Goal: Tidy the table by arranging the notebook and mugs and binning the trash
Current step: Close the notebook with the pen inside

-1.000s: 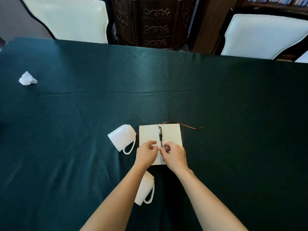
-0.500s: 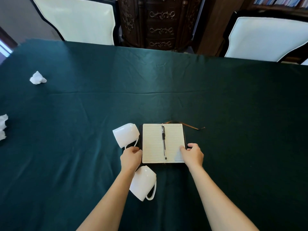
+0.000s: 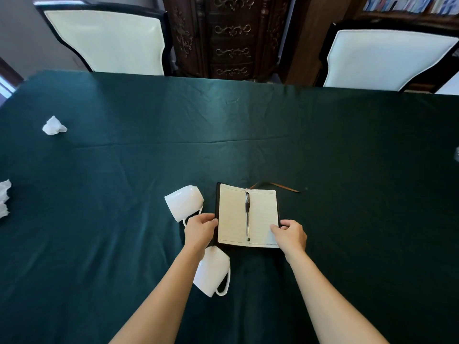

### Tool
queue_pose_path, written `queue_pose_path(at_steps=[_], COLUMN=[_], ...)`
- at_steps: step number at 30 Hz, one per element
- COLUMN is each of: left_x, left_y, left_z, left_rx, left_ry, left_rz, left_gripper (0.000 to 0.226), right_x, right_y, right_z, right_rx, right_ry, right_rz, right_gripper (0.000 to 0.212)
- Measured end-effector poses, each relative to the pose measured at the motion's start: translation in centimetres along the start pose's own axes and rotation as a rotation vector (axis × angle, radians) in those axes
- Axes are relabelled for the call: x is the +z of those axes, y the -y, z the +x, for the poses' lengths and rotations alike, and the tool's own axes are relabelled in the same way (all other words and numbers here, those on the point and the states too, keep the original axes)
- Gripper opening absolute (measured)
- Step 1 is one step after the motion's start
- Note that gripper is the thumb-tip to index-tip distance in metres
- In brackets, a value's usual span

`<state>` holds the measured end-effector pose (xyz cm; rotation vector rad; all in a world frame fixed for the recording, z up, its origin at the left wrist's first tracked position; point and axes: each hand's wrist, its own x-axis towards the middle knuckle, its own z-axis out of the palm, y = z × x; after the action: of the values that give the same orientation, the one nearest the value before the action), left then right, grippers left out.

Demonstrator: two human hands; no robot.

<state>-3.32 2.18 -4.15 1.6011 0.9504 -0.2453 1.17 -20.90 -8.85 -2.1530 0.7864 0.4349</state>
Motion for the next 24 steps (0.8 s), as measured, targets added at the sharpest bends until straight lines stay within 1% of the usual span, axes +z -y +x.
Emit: queue_pose_path(at_steps=[10,12,14,15,18,20,24], left_x=[3.6,4.7,5.9,6.4,7.7,8.1,8.1], left_y=[-2.4,-2.6,-2.6,-2.5,-1.9,-1.3,-0.6], left_z=[-2.0,-2.5,-3.0,-3.2,-4.1,-4.5,-5.1], left_rx=[0.108,0.131,0.165,0.186,0.229,0.241,0.291], left_ry=[0.147,0.158,0.168,0.179,0.225,0.245,0.257], left_rz=[-0.028,0.004,0.054,0.093,0.267,0.379,0.508], left_gripper=[0.020,0.018,0.019,0.022,0.028,0.026,0.027], right_x=[-0.2,-0.3,-0.3,-0.5,-1.0,-1.2,-1.2], right_y=[-0.2,-0.3,-0.3,-0.3,-0.2,-0.2,-0.3], right_z=[-0.1,-0.1,-0.1,-0.1,0.1,0.2,-0.3], right_rx=[0.024,0.021,0.030,0.044,0.123,0.150,0.103], right_ry=[0.009,0.001,-0.009,-0.003,0.068,0.112,0.186], right_rz=[0.060,0.087,0.147,0.182,0.290,0.350,0.493], right_gripper=[0.040,0.034,0.023,0.022,0.043,0.049,0.034])
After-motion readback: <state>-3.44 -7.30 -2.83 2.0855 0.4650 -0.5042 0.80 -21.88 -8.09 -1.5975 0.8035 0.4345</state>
